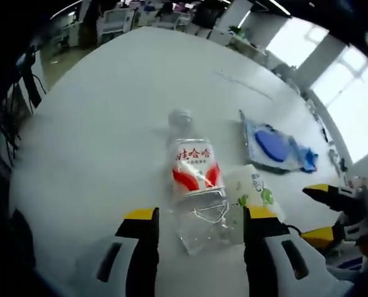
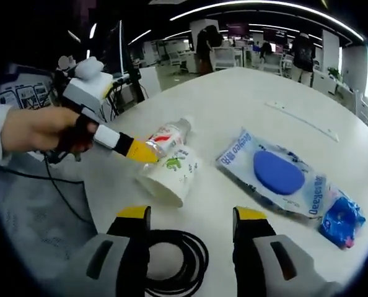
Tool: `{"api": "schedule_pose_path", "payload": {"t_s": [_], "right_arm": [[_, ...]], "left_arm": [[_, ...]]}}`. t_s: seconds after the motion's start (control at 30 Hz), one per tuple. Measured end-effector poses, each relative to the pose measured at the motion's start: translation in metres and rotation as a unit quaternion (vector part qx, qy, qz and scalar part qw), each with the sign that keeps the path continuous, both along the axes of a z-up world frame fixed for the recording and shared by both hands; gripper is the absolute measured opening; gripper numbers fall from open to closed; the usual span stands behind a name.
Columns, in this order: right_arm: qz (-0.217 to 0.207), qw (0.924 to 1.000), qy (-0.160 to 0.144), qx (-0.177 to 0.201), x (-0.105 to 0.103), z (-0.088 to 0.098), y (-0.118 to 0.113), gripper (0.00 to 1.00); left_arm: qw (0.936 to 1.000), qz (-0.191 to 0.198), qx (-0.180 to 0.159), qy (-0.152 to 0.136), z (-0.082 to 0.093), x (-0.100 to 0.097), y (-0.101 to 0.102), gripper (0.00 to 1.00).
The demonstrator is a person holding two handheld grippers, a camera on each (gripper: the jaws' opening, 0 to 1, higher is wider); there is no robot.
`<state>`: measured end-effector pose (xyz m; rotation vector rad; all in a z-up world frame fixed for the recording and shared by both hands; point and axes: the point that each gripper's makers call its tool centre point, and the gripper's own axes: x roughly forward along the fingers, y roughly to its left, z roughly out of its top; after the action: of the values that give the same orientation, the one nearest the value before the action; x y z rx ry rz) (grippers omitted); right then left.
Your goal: Arrange the tabletop items into an orderly group along one side of the table until the central work area is clear of visible clutter.
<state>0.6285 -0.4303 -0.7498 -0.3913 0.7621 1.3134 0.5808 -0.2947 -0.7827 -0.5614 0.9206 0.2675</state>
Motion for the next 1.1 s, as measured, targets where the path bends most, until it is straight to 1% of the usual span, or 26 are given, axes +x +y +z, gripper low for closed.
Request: {"api": "schedule_pose_path", "payload": {"t_s": [0.13,0.27,0.33,0.4,0.43,0.47,0.5,0.67,0.73,0.77,0.97,1.07,1.1], "right_arm": [[-0.009,1.0000,0.001,-0.001,0.004,-0.001,-0.007,0.50],[-0.018,0.9998,0.005,-0.003,0.008,-0.004,-0.012,0.49],[-0.021,0.9997,0.010,-0.003,0.004,-0.005,-0.012,0.49],[-0.022,0.9997,0.012,-0.004,0.003,-0.006,-0.013,0.49],[-0.021,0.9997,0.012,-0.004,0.001,-0.006,-0.013,0.49],[-0.021,0.9997,0.014,-0.003,-0.001,-0.005,-0.014,0.49],[-0.021,0.9997,0.014,-0.003,-0.001,-0.006,-0.014,0.49],[-0.026,0.9994,0.022,0.001,-0.002,-0.006,-0.014,0.49],[-0.029,0.9992,0.025,0.003,-0.002,-0.007,-0.014,0.49],[-0.030,0.9992,0.026,0.004,-0.002,-0.007,-0.014,0.49],[-0.044,0.9985,0.033,0.010,0.002,-0.007,-0.021,0.48],[-0.051,0.9980,0.036,0.010,0.005,-0.008,-0.025,0.48],[-0.053,0.9979,0.036,0.009,0.006,-0.009,-0.026,0.48]], "left_arm": [[0.9998,-0.002,0.019,0.005,0.000,-0.002,0.003,0.45],[0.9998,-0.004,0.017,0.007,0.001,0.001,-0.001,0.42],[0.9996,-0.004,0.024,0.011,0.001,0.003,-0.003,0.40],[0.9991,0.003,0.040,0.009,0.004,0.006,-0.002,0.35],[0.9985,0.009,0.052,0.018,0.004,0.006,0.000,0.35],[0.9985,0.004,0.051,0.020,0.004,0.007,-0.003,0.35],[0.9979,-0.001,0.058,0.029,0.003,0.008,-0.004,0.35],[0.9961,-0.011,0.070,0.053,0.002,0.011,-0.006,0.36],[0.9951,-0.015,0.072,0.066,-0.002,0.011,-0.008,0.38],[0.9935,-0.016,0.075,0.084,-0.006,0.006,-0.008,0.38],[0.9924,-0.024,0.080,0.090,-0.013,0.011,-0.009,0.40],[0.9931,-0.028,0.067,0.092,-0.019,0.012,-0.013,0.41],[0.9939,-0.020,0.059,0.091,-0.020,0.011,-0.014,0.41]]}}
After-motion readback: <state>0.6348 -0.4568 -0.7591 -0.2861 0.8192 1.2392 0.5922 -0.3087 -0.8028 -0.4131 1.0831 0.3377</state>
